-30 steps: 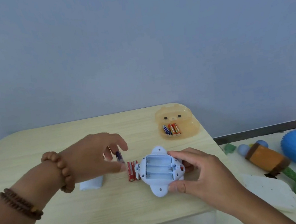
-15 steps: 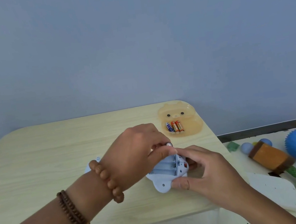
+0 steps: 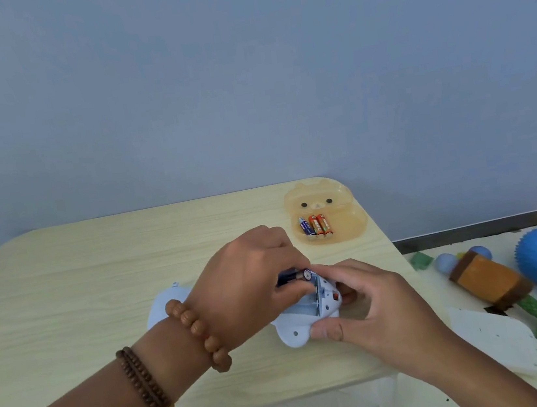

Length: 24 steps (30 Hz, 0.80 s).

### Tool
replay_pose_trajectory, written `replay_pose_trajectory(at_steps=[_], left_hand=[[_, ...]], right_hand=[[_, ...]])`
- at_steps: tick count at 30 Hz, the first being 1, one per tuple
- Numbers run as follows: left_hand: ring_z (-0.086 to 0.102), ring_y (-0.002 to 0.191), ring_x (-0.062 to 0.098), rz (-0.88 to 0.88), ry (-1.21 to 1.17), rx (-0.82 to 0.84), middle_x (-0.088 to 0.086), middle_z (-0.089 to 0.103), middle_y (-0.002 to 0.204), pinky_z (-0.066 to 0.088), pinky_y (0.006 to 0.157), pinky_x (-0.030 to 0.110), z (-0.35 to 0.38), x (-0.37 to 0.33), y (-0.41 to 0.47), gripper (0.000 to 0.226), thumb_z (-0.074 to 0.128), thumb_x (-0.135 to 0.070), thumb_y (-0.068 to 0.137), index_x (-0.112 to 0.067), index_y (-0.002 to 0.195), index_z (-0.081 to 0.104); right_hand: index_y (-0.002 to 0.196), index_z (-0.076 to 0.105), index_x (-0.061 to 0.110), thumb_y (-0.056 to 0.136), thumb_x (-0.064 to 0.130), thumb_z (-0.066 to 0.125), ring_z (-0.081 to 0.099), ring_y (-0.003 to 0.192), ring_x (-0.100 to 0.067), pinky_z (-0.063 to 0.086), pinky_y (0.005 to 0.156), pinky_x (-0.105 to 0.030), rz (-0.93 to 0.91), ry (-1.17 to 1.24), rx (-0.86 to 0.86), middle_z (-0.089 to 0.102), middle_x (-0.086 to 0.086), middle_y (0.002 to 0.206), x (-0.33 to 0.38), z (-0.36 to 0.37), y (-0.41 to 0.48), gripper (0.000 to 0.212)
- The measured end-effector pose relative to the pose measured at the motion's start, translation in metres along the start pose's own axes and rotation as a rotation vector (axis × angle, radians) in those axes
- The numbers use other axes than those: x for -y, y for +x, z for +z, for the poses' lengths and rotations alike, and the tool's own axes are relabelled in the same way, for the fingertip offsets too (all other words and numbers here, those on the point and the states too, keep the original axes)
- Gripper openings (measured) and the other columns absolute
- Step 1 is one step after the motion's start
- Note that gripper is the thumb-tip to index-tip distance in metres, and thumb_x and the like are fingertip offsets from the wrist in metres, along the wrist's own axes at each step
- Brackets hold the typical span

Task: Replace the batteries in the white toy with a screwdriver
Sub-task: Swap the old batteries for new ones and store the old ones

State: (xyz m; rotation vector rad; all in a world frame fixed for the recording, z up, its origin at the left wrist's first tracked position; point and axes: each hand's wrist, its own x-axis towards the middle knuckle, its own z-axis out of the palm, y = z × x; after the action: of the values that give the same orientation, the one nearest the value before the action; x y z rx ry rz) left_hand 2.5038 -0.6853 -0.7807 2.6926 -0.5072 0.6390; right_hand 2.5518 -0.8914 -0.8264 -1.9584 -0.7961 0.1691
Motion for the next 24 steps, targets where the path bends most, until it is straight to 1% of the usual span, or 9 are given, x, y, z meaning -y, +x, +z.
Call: replay_pose_trajectory(at_steps=[3,5,7,9,12,15,17,21,24], left_hand=[[0.059,0.074,0.011,0.002,-0.005,-0.019,-0.012,0.062,0.079,0.054,0.058,0.038,-0.002,-0.001,0.001,0.021,0.067,-0.036,0.081,-0.03,0.101,0.068],[0.057,0.073,0.012,0.047,0.036,-0.011,-0.011,0.061,0.077,0.052,0.055,0.038,-0.001,-0.001,0.002,0.014,0.07,-0.031,0.081,-0.031,0.095,0.066],[0.056,0.076,0.014,0.094,0.078,0.002,-0.011,0.061,0.079,0.05,0.052,0.038,0.002,0.0,0.001,0.006,0.068,-0.03,0.083,-0.029,0.089,0.071],[0.058,0.077,0.015,0.122,0.095,0.005,-0.009,0.063,0.084,0.05,0.05,0.037,0.004,0.002,0.0,0.012,0.063,-0.033,0.086,-0.028,0.087,0.074],[0.057,0.077,0.014,0.149,0.124,0.021,-0.007,0.062,0.089,0.051,0.049,0.035,0.006,0.004,-0.002,0.021,0.057,-0.039,0.088,-0.03,0.089,0.076],[0.057,0.08,0.015,0.14,0.109,0.018,-0.007,0.062,0.092,0.052,0.051,0.035,0.01,0.01,-0.003,0.026,0.053,-0.04,0.09,-0.032,0.094,0.078],[0.057,0.081,0.014,0.108,0.075,0.011,-0.007,0.062,0.092,0.052,0.053,0.036,0.013,0.012,-0.004,0.026,0.054,-0.039,0.091,-0.032,0.094,0.079],[0.053,0.077,0.009,-0.004,-0.021,-0.03,-0.011,0.062,0.086,0.051,0.058,0.038,0.016,0.01,-0.002,0.009,0.071,-0.034,0.081,-0.028,0.085,0.077],[0.055,0.074,0.013,0.02,0.017,-0.042,-0.01,0.062,0.083,0.051,0.056,0.038,0.013,0.009,-0.002,0.008,0.072,-0.033,0.08,-0.026,0.08,0.075]], right_hand=[[0.13,0.068,0.031,0.066,0.035,0.093,0.064,0.101,-0.001,0.044,0.08,-0.006,-0.004,0.006,0.003,0.068,0.016,0.108,0.0,0.0,0.0,0.069],[0.129,0.068,0.033,0.066,0.035,0.093,0.064,0.1,-0.002,0.044,0.079,-0.006,-0.004,0.002,0.002,0.068,0.015,0.106,-0.001,0.0,0.0,0.067],[0.128,0.068,0.035,0.065,0.036,0.092,0.064,0.1,-0.002,0.043,0.079,-0.006,-0.004,-0.003,0.005,0.068,0.015,0.106,0.0,0.0,0.001,0.067],[0.128,0.068,0.035,0.065,0.038,0.092,0.064,0.101,-0.002,0.043,0.08,-0.007,-0.001,-0.012,0.011,0.069,0.015,0.107,-0.001,0.0,0.001,0.067],[0.125,0.069,0.036,0.067,0.035,0.092,0.064,0.1,-0.005,0.044,0.08,-0.009,-0.006,-0.008,0.02,0.069,0.014,0.105,-0.002,0.0,0.002,0.063],[0.123,0.07,0.039,0.067,0.034,0.092,0.065,0.102,-0.007,0.046,0.081,-0.01,-0.008,-0.008,0.024,0.07,0.013,0.107,-0.002,-0.001,0.002,0.06],[0.123,0.07,0.039,0.067,0.035,0.092,0.065,0.103,-0.007,0.046,0.082,-0.01,-0.004,-0.008,0.029,0.07,0.014,0.109,-0.002,0.0,0.002,0.06],[0.127,0.069,0.036,0.066,0.037,0.092,0.065,0.102,-0.003,0.045,0.082,-0.008,0.005,-0.004,0.014,0.069,0.016,0.108,-0.003,0.0,0.002,0.066],[0.127,0.069,0.035,0.065,0.036,0.093,0.065,0.102,-0.004,0.045,0.081,-0.008,0.001,-0.011,0.012,0.069,0.015,0.108,-0.003,0.0,0.002,0.066]])
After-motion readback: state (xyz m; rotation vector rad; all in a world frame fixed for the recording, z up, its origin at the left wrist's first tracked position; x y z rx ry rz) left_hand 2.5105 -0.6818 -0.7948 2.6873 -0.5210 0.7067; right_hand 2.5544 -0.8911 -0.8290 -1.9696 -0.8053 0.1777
